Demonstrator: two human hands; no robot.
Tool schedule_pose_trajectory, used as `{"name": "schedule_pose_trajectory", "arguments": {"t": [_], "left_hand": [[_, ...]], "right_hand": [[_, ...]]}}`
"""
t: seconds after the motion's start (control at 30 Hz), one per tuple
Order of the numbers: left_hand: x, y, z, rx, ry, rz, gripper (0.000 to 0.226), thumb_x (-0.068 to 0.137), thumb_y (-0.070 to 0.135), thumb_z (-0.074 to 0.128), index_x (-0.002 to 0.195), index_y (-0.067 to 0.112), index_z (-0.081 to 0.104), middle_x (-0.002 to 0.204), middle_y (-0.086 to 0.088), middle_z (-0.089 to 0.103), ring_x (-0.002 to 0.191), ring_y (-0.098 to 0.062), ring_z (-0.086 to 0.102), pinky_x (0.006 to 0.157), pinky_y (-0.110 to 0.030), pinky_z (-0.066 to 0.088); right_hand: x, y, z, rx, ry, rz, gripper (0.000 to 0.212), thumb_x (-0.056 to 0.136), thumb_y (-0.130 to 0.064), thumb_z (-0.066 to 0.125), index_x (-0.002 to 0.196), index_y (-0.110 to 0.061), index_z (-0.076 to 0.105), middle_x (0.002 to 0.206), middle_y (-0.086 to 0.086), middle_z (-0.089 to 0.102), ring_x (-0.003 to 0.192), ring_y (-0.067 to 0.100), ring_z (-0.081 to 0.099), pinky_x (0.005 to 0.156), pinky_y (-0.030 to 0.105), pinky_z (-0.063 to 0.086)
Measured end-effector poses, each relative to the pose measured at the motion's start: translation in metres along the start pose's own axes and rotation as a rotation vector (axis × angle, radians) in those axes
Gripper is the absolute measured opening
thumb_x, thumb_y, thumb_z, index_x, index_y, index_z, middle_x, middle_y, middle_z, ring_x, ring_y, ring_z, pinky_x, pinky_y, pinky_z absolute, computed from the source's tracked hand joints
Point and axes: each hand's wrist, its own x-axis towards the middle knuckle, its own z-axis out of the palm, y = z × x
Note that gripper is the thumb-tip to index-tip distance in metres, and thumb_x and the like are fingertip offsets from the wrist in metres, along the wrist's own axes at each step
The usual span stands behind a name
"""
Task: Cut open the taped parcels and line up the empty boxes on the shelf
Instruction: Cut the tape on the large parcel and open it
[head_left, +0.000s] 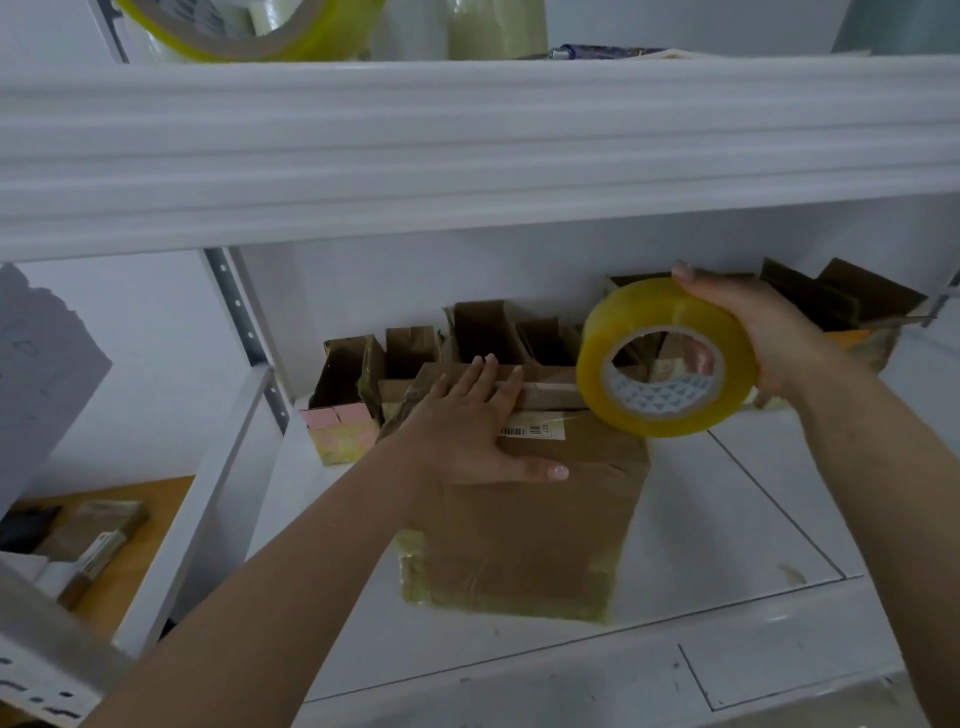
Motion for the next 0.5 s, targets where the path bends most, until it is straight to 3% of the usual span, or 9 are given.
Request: {"name": "schedule_pose_trajectory", "arguments": {"t": [0.07, 0.17, 0.3, 0.4, 0.5], "left_hand": [[-0.001, -0.001, -0.001, -0.005, 0.001, 0.003, 0.123, 0.060, 0.093, 0.023, 0.153, 0.025, -0.020, 0.160, -0.006, -0.025, 0.147, -0.019, -0.023, 0.122, -0.048, -0.006], [0.000, 0.000, -0.001, 0.004, 0.002, 0.002, 0.121, 0.061, 0.092, 0.024, 0.153, 0.026, -0.020, 0.160, -0.005, -0.025, 0.147, -0.019, -0.023, 0.121, -0.046, -0.008], [0.002, 0.001, -0.001, 0.034, -0.014, 0.002, 0.120, 0.061, 0.093, 0.021, 0.152, 0.026, -0.021, 0.160, -0.006, -0.026, 0.147, -0.020, -0.023, 0.120, -0.045, -0.008], [0.001, 0.001, -0.001, 0.044, -0.024, -0.006, 0.120, 0.060, 0.092, 0.020, 0.152, 0.027, -0.020, 0.159, -0.006, -0.026, 0.147, -0.020, -0.023, 0.120, -0.045, -0.008], [0.002, 0.001, 0.000, 0.056, -0.021, -0.010, 0.120, 0.060, 0.092, 0.019, 0.152, 0.026, -0.020, 0.159, -0.006, -0.026, 0.147, -0.020, -0.023, 0.119, -0.045, -0.008]], "right_hand": [[-0.005, -0.005, -0.020, -0.109, -0.003, -0.001, 0.037, 0.065, -0.046, 0.074, 0.092, -0.021, 0.071, 0.084, 0.003, 0.076, 0.075, 0.015, 0.073, 0.062, 0.026, 0.058], [-0.014, 0.000, -0.051, -0.339, 0.017, 0.084, 0.063, 0.050, -0.070, 0.079, 0.079, -0.014, 0.077, 0.079, 0.012, 0.075, 0.073, 0.024, 0.073, 0.068, 0.032, 0.054], [-0.023, 0.027, -0.066, -0.361, 0.078, 0.190, 0.074, 0.048, -0.068, 0.077, 0.090, -0.007, 0.074, 0.079, 0.016, 0.073, 0.073, 0.029, 0.071, 0.076, 0.038, 0.055], [-0.025, 0.048, -0.067, -0.299, 0.095, 0.224, 0.051, 0.062, -0.055, 0.072, 0.086, -0.010, 0.072, 0.060, 0.006, 0.068, 0.059, 0.021, 0.065, 0.062, 0.030, 0.051], [-0.030, 0.066, -0.063, -0.232, 0.074, 0.288, 0.043, 0.071, -0.048, 0.067, 0.091, -0.010, 0.070, 0.059, 0.002, 0.069, 0.051, 0.013, 0.066, 0.054, 0.026, 0.052]]}}
